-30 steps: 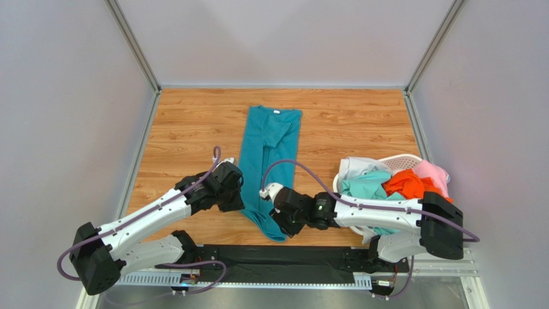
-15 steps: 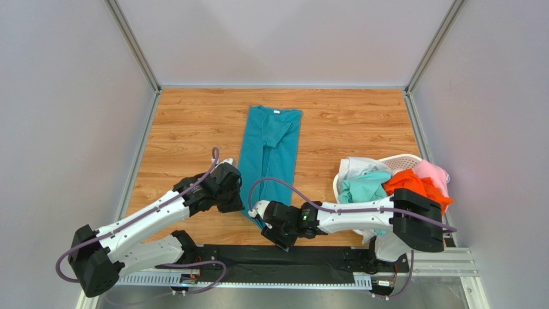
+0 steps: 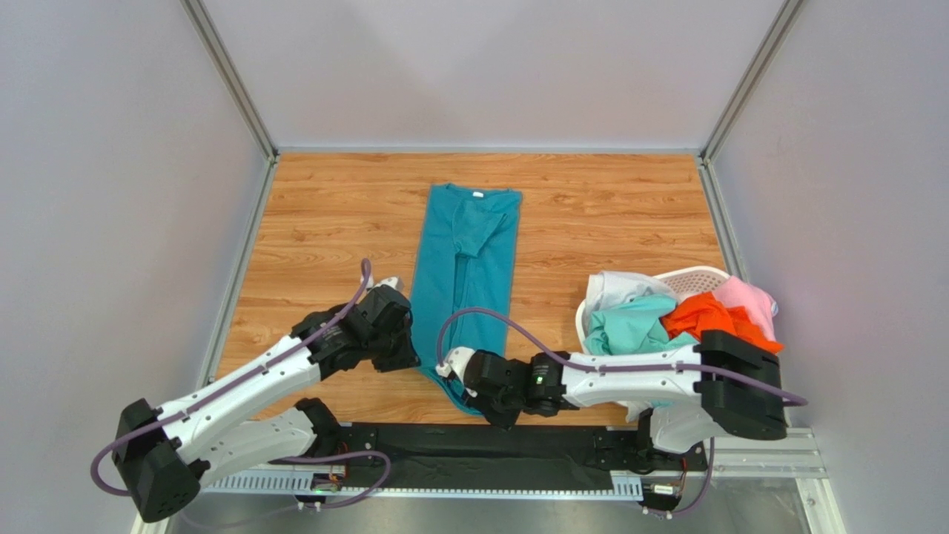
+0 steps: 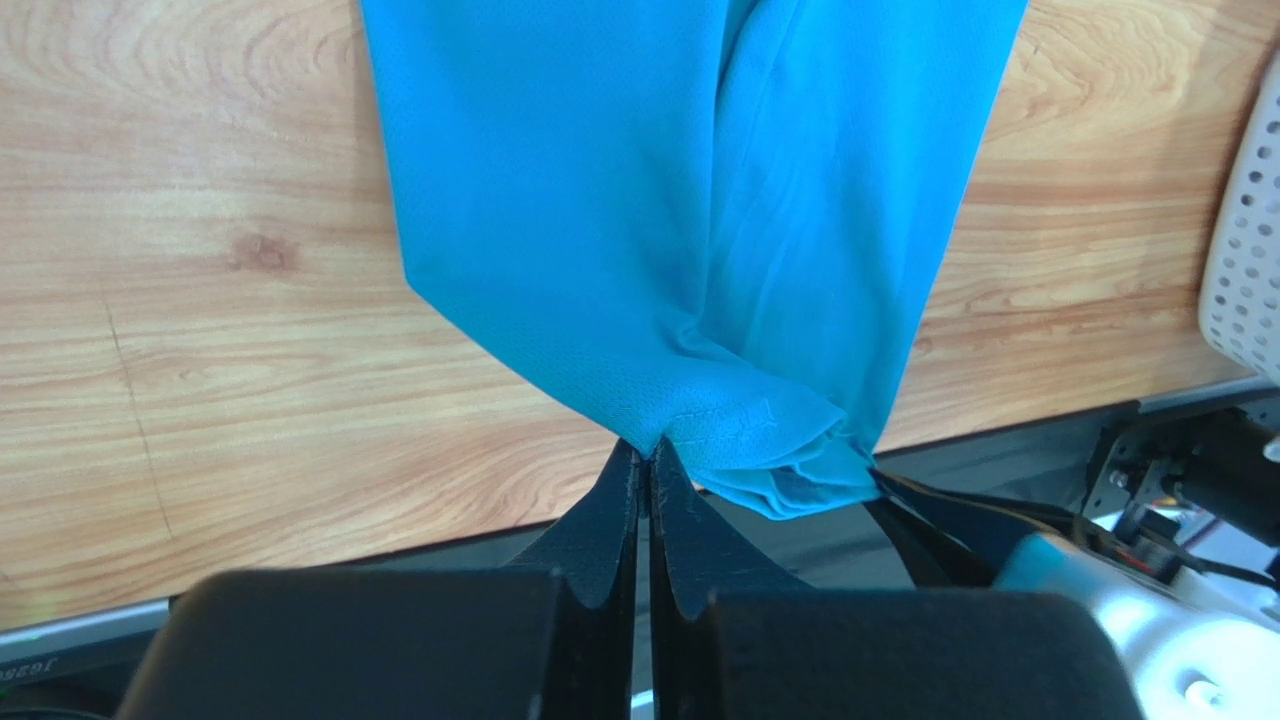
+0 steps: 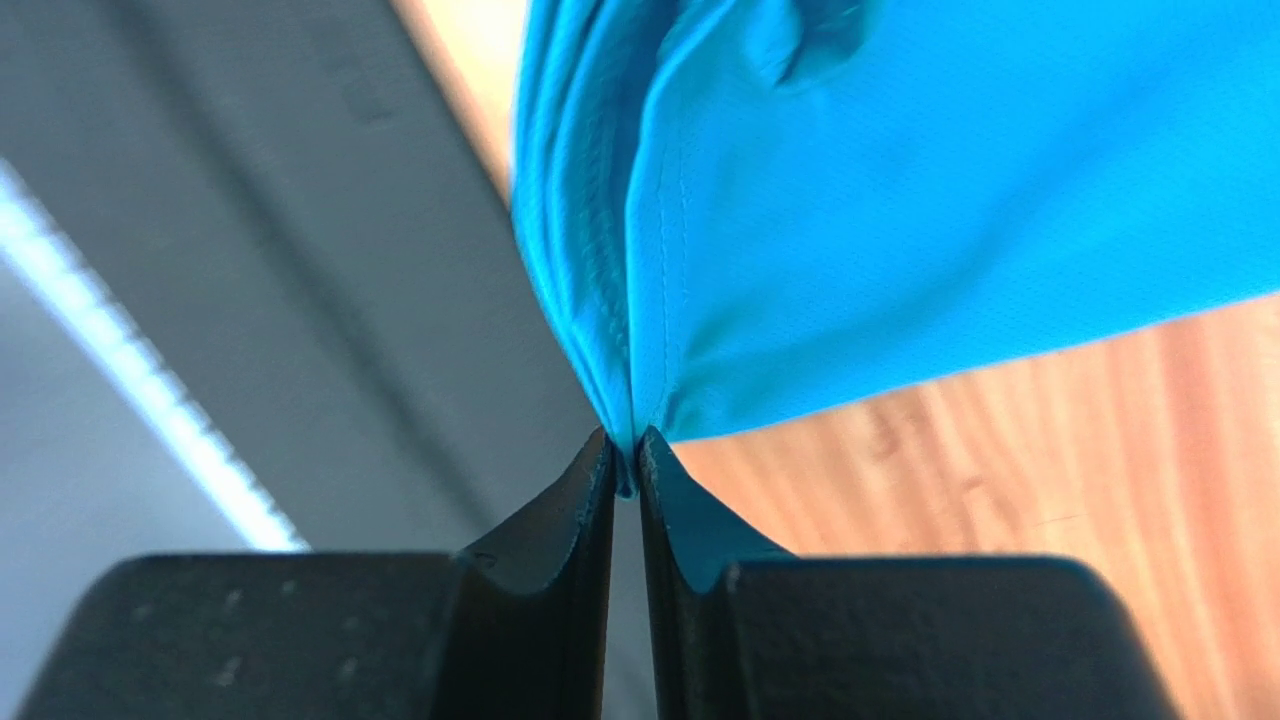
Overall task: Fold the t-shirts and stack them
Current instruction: Fold the tshirt
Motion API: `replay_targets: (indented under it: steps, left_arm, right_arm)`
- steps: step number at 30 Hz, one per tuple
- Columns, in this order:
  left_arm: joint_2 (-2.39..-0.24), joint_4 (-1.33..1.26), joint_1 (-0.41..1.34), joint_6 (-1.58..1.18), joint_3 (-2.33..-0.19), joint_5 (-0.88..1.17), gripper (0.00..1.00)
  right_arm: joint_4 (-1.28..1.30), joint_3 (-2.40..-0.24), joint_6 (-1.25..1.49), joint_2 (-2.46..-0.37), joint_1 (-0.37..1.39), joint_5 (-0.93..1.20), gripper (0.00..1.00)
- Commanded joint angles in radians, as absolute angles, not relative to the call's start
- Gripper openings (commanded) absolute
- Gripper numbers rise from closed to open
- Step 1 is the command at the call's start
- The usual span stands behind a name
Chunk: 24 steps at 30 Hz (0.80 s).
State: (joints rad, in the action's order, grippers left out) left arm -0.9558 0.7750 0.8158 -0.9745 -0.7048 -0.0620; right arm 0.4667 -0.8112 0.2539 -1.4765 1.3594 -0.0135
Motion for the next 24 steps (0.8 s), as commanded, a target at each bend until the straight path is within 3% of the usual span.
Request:
replay_targets:
  steps: [1, 9, 19, 24]
  left_arm:
    - [-0.878, 0.827, 0.811, -1.009, -0.673, -0.035, 0.00]
    - [-0.684, 0.902, 0.811, -1.023, -0.649, -0.058, 0.00]
    - [-0.784, 0.924, 0.810, -0.986, -0.807, -0.184, 0.00]
    - [-0.874, 0.898, 0.790, -0.974, -0.864, -0.255, 0.00]
  right_arm:
    - [0.445, -0.792, 0.284, -1.361, 1.381, 0.109, 0.12]
    - [0.561, -0.846, 0.293, -1.263, 1.373, 0.103, 0.12]
    - [0.646, -0.919, 0.287, -1.175, 1.183, 0.025, 0.10]
    - [0.653, -0.959, 0.264, -1.196, 1.120, -0.141, 0.10]
